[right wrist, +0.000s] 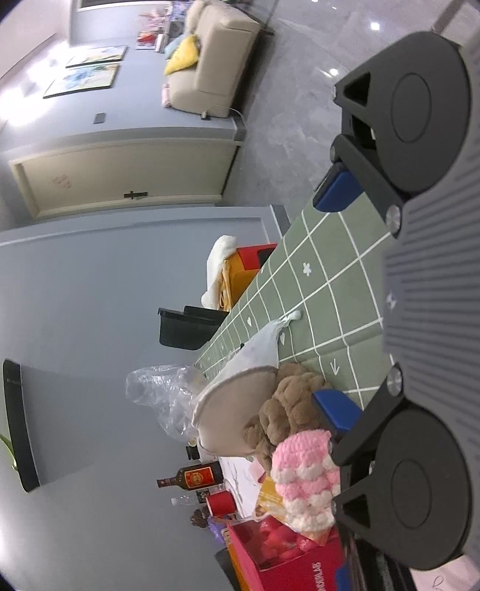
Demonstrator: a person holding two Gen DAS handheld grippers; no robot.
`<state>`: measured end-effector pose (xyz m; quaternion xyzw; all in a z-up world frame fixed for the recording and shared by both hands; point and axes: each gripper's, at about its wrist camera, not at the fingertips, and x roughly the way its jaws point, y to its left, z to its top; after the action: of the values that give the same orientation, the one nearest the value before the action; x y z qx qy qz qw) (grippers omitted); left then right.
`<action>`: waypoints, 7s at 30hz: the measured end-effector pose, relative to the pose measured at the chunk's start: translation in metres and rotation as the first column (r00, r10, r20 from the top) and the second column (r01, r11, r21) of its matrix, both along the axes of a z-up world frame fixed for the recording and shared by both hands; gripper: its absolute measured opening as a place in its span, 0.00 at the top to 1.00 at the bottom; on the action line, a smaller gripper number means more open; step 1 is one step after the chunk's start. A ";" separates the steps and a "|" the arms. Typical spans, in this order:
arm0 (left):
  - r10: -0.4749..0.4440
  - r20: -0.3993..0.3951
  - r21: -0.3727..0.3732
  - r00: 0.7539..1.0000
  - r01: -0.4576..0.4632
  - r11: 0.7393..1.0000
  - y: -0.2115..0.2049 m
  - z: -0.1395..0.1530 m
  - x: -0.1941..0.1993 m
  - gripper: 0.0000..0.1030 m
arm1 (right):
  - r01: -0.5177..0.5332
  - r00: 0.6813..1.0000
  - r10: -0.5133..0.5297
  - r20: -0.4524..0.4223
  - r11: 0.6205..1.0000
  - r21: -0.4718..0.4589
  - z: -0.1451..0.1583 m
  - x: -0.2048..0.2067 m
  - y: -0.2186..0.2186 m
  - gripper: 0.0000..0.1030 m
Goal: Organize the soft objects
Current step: 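Grasp the pink-and-white crochet piece with the left tool, then lift the pink-and-white crochet piece off the table with the left tool, then grasp the brown plush teddy with the right tool, then carry the crochet piece and teddy toward the orange box with both tools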
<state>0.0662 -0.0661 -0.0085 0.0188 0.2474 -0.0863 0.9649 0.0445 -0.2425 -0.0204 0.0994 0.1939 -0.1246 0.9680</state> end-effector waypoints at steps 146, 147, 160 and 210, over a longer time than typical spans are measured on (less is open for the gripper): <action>-0.020 -0.130 -0.178 0.991 -0.003 0.984 0.078 -0.017 0.022 0.38 | -0.360 0.915 0.316 -0.252 0.920 -0.153 -0.010 0.140 0.072 0.44; -0.020 -0.130 -0.178 0.991 -0.003 0.984 0.078 -0.017 0.022 0.38 | -0.358 0.916 0.317 -0.244 0.922 -0.145 -0.008 0.137 0.072 0.45; -0.021 -0.130 -0.176 0.991 -0.003 0.984 0.078 -0.017 0.023 0.38 | -0.398 0.911 0.381 -0.159 0.912 -0.100 0.016 0.072 0.063 0.46; 0.008 -0.006 -0.253 1.000 -0.009 0.967 0.088 0.020 -0.024 0.42 | -0.430 0.902 0.421 -0.093 0.895 -0.121 0.023 -0.005 0.069 0.44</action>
<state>0.0425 0.0221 0.0117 -0.1056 0.2368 -0.1131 0.9591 0.0394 -0.1740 0.0031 -0.0170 0.2330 0.0736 0.9695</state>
